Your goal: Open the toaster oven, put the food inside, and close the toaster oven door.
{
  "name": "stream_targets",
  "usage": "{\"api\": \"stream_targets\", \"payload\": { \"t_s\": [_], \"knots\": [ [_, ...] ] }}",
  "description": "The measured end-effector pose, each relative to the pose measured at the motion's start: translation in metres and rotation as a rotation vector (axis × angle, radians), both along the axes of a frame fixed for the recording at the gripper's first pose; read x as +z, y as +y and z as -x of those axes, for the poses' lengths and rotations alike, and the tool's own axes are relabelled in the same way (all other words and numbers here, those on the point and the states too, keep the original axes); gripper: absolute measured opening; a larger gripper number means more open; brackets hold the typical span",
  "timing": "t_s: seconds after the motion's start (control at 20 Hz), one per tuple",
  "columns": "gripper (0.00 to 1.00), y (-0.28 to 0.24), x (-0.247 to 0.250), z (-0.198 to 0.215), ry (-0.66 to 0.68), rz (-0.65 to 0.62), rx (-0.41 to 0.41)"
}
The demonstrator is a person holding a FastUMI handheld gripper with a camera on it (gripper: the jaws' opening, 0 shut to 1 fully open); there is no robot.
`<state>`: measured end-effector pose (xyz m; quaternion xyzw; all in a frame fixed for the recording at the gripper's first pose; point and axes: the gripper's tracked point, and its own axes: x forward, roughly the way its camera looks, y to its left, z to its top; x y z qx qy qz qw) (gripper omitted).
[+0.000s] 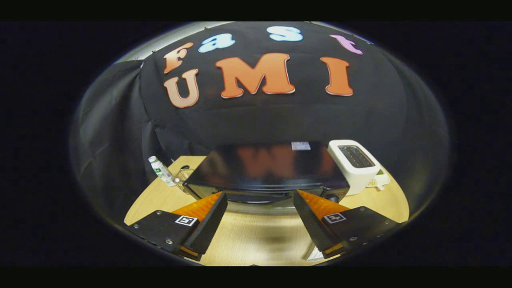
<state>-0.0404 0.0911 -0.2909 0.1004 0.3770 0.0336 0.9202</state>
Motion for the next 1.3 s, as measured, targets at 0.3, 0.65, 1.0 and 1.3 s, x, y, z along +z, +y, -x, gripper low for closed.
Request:
{"api": "stream_targets", "payload": {
  "t_s": [0.3, 0.65, 1.0, 1.3],
  "knots": [
    [0.98, -0.035, 0.114, -0.024, -0.268, 0.038, -0.017],
    [0.98, -0.066, 0.198, -0.026, -0.452, 0.097, -0.037],
    [0.98, -0.072, 0.232, -0.024, -0.526, 0.148, -0.038],
    [0.99, -0.076, 0.253, -0.023, -0.569, 0.167, -0.036]
  ]
}}
